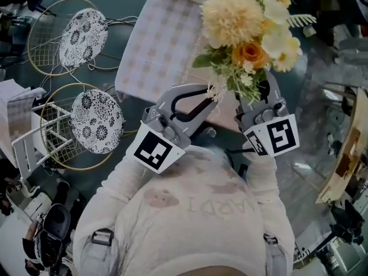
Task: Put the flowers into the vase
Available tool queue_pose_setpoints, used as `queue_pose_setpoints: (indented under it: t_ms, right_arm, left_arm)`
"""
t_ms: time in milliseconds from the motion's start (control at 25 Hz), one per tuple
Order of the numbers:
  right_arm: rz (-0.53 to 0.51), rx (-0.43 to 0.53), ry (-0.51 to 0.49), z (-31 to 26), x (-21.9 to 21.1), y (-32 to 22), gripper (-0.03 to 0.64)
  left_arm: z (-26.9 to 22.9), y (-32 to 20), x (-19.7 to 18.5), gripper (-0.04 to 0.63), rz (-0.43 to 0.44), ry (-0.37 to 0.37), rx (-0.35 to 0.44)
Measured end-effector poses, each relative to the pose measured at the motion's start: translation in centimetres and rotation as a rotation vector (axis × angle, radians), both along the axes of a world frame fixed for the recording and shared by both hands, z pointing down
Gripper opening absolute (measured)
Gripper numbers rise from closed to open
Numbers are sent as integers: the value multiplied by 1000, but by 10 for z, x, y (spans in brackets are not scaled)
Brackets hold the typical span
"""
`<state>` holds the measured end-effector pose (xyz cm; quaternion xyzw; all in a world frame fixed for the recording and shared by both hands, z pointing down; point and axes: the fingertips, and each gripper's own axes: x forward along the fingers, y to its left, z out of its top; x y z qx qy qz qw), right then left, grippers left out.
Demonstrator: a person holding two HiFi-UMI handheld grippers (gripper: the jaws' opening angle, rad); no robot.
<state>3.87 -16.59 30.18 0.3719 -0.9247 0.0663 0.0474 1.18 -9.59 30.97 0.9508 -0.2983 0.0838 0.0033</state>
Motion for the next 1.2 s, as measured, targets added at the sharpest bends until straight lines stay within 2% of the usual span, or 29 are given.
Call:
queue_pose_setpoints:
  t_ms: [360, 600, 880, 1200]
  right_arm:
    - [195, 78, -70, -22, 73, -10, 49]
    - [286, 129, -76, -23, 103, -37, 49]
    - [374, 141, -101, -1, 121, -72, 49]
    - [466, 130, -83, 41, 130, -82, 51]
  left_arm:
    - [-4, 5, 36, 3, 82, 44, -34]
    - [-6, -1, 53, 2, 131, 53, -44]
    - [5, -6, 60, 0, 181, 16, -78]
    - [25, -23, 51, 0, 180, -26, -117]
